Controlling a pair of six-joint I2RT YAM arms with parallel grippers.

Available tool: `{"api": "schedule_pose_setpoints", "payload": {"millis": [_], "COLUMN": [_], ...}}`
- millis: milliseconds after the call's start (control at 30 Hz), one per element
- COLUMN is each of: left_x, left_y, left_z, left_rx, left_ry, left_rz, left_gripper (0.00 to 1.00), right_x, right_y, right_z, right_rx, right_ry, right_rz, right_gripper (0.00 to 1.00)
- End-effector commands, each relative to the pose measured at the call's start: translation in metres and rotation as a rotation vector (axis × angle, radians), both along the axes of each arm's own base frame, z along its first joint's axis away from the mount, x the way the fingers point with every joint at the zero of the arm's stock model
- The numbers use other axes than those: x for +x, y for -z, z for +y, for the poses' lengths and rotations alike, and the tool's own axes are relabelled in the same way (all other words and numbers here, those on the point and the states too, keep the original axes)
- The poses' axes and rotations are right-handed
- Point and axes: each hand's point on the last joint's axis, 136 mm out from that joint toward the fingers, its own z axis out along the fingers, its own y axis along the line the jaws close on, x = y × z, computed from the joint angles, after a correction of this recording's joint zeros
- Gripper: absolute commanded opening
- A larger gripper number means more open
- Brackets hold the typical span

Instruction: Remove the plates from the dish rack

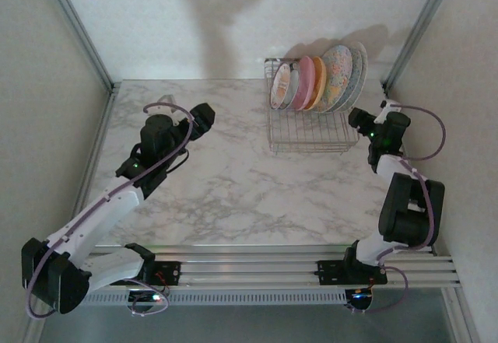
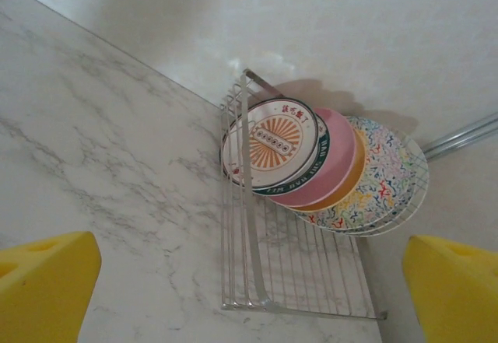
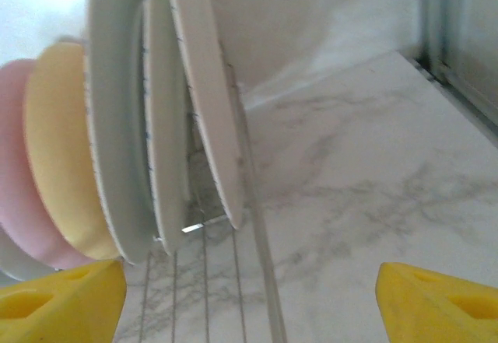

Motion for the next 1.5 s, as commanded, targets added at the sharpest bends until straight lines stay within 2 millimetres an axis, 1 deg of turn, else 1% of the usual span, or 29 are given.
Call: {"api": "schedule_pose_setpoints", "payload": {"millis": [0,67,167,200,367,500,567,667,833,1000,1167,1400,1467], "left_x": [-0.011,-0.013,-0.016,-0.017,-0.021,-0.023,-0.023,-0.024,-0.028,-0.031,-0.032,-0.034,-0.033], "left_y": [0.0,-0.002,-0.005,-0.006,-0.012,-0.014,-0.016,-0.024,-0.043,-0.052,-0.053,-0.057,-0.057], "left_z": [-0.005,-0.005,-0.006,-0.006,-0.005,-0.005,-0.006,-0.01,-0.026,-0.039,-0.039,-0.038,-0.038], "left_rx": [0.021,0.018,0.01,0.006,-0.007,-0.007,-0.008,-0.021,-0.064,-0.092,-0.091,-0.089,-0.086], "left_ry": [0.044,0.047,0.049,0.048,0.034,0.032,0.035,0.054,0.141,0.206,0.205,0.204,0.203], "left_rz": [-0.029,-0.035,-0.041,-0.043,-0.052,-0.054,-0.057,-0.078,-0.147,-0.173,-0.169,-0.172,-0.171], "left_gripper": [0.98,0.98,0.97,0.97,0.97,0.96,0.96,0.96,0.95,0.95,0.95,0.95,0.94], "right_x": [0.015,0.022,0.032,0.036,0.052,0.061,0.064,0.069,0.077,0.085,0.091,0.099,0.1], "right_y": [-0.028,-0.022,-0.015,-0.013,-0.009,-0.006,-0.003,-0.001,0.002,0.004,0.009,0.013,0.014], "right_z": [0.005,0.005,0.0,0.0,0.004,0.002,0.0,-0.002,0.002,0.007,0.006,0.009,0.011], "right_rx": [-0.048,-0.047,-0.051,-0.049,-0.025,-0.006,-0.003,-0.001,0.002,-0.006,-0.003,0.014,0.017], "right_ry": [-0.121,-0.149,-0.146,-0.153,-0.205,-0.201,-0.187,-0.188,-0.199,-0.199,-0.174,-0.178,-0.182], "right_rz": [-0.177,-0.173,-0.172,-0.17,-0.179,-0.172,-0.161,-0.145,-0.123,-0.096,-0.066,-0.044,-0.041], "right_gripper": [0.81,0.79,0.76,0.74,0.67,0.64,0.63,0.59,0.51,0.47,0.43,0.29,0.3]}}
